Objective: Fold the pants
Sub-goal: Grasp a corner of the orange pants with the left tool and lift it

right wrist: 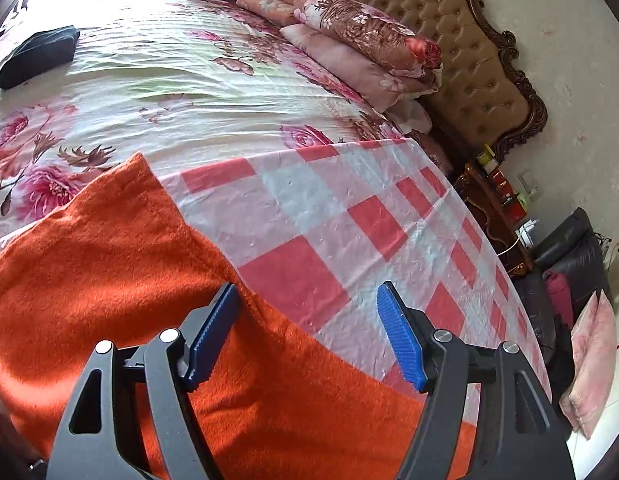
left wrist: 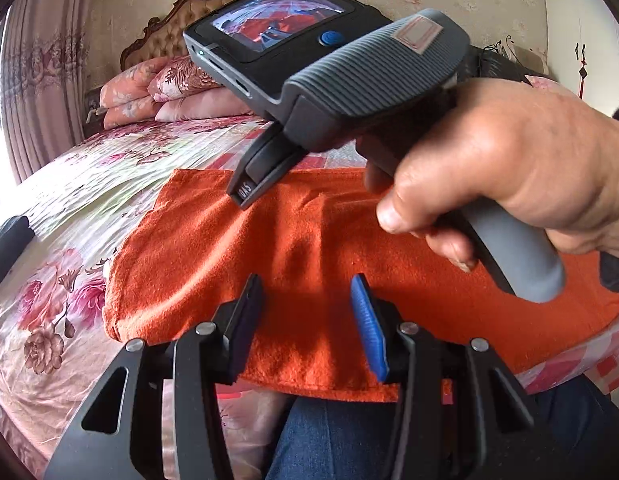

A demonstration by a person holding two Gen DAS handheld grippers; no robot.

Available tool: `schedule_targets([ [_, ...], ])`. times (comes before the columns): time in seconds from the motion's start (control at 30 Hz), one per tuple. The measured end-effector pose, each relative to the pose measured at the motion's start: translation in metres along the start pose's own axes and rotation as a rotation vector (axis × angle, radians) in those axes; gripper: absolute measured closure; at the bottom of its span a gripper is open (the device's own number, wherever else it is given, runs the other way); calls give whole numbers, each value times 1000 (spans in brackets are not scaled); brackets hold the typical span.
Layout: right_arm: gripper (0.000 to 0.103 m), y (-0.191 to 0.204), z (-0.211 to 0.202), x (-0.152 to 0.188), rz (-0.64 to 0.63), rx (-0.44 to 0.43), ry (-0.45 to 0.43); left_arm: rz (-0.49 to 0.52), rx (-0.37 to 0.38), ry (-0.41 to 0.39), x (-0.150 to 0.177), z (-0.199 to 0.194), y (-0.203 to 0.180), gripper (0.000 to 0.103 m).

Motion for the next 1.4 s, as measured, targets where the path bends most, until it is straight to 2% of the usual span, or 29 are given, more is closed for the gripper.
schedule_targets([
  [0.1,30,-3,3,-4,21,-22,16,-5,3,4,1,-2,1,57],
  [0.17,30,-6,-4,-2,49,-65,5,-51,40,24,-3,-7,7,57],
  [0.23,28,-13,-19,3,98,-86,-34,-162,65,12,-9,-18,28,57],
  [0.27,25,-19,-30,10,146,-106,-56,-245,46,-10,-10,-27,45,57],
  [0.37,23,-26,-49,37,248,-183,-57,-471,49,0,-4,-43,95,58],
  [0.4,23,-26,-56,51,269,-195,-55,-570,88,25,1,-42,113,59],
  [0.47,23,-28,-65,78,317,-205,-42,-845,258,116,19,-29,154,53],
  [0.53,23,-32,-69,101,373,-229,-22,-1059,392,171,36,-12,181,49],
  [0.6,23,-34,-72,127,416,-248,10,-1159,500,198,45,3,192,48],
  [0.7,23,-36,-79,156,430,-247,33,-1242,602,237,54,24,196,51],
  [0.73,23,-39,-81,163,438,-247,39,-1260,630,237,55,28,197,54],
  [0.8,23,-46,-87,182,469,-244,57,-1273,681,231,52,32,199,77],
  [0.87,23,-54,-91,196,489,-219,67,-1231,658,214,43,23,200,95],
  [0.97,17,-70,-94,218,538,-169,83,-1127,617,198,19,10,206,99],
  [1.13,17,-72,-71,235,608,-187,137,-986,545,193,-29,16,207,99],
  [1.23,16,-64,-64,227,596,-194,132,-955,523,184,-49,26,216,100],
  [1.37,15,-60,-60,211,589,-206,125,-963,481,240,-60,51,229,99],
  [1.4,14,-59,-59,210,590,-204,125,-966,459,257,-62,56,231,91],
])
Point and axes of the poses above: each gripper's, at about its wrist camera, not at the fingertips, and z roughly the way its jaws point, y to its left, x to its underside, the point moved 3 cm from there along z, roughly the way its jaws point, and after that the axes turned 12 degrees about -z, right-handed, at the moved point
